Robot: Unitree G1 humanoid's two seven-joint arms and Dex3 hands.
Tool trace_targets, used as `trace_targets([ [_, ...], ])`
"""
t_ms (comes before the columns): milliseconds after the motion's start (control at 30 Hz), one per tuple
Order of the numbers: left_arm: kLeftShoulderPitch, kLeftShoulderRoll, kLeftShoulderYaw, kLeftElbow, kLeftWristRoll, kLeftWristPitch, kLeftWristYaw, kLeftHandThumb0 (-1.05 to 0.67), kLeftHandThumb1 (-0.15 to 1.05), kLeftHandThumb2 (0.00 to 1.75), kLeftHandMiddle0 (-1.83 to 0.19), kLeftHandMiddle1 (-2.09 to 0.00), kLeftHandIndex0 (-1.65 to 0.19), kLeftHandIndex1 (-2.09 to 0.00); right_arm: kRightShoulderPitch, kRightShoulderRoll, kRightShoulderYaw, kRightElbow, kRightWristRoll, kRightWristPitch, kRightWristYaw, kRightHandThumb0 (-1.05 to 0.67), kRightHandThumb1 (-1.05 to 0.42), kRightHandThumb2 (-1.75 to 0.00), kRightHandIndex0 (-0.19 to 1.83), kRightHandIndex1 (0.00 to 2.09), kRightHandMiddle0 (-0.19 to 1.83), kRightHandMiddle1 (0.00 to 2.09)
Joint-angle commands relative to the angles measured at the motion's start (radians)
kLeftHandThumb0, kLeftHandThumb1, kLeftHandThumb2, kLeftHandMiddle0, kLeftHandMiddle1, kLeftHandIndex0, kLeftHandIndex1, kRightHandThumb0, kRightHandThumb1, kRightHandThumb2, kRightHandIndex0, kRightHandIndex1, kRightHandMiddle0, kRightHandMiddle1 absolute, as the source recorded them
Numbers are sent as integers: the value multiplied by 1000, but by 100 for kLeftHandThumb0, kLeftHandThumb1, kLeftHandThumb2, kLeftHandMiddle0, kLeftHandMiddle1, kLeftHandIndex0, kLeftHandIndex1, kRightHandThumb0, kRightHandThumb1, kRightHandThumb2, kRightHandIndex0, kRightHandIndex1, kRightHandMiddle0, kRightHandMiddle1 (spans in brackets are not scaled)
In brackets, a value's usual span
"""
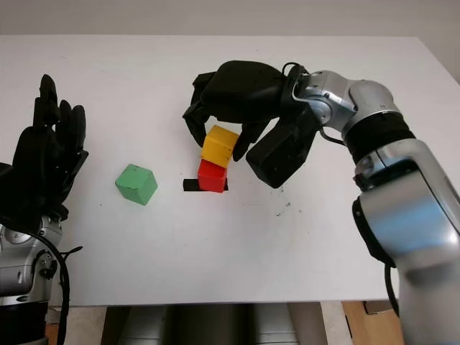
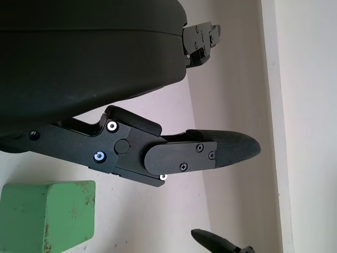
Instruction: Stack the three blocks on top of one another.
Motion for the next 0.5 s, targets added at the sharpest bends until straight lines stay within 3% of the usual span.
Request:
trace_targets([
  [0, 11, -3, 2, -18, 0, -4, 0, -71, 105, 47, 19, 0, 19, 0, -24, 4, 7, 5, -8, -9, -21, -45, -86, -5, 16, 93, 62, 127],
  [467, 15, -12, 1, -27, -2, 3, 6, -70, 105, 47, 19, 0, 19, 0, -24, 23, 36, -5, -11, 15, 5, -45, -89, -6, 12, 93, 59, 124],
])
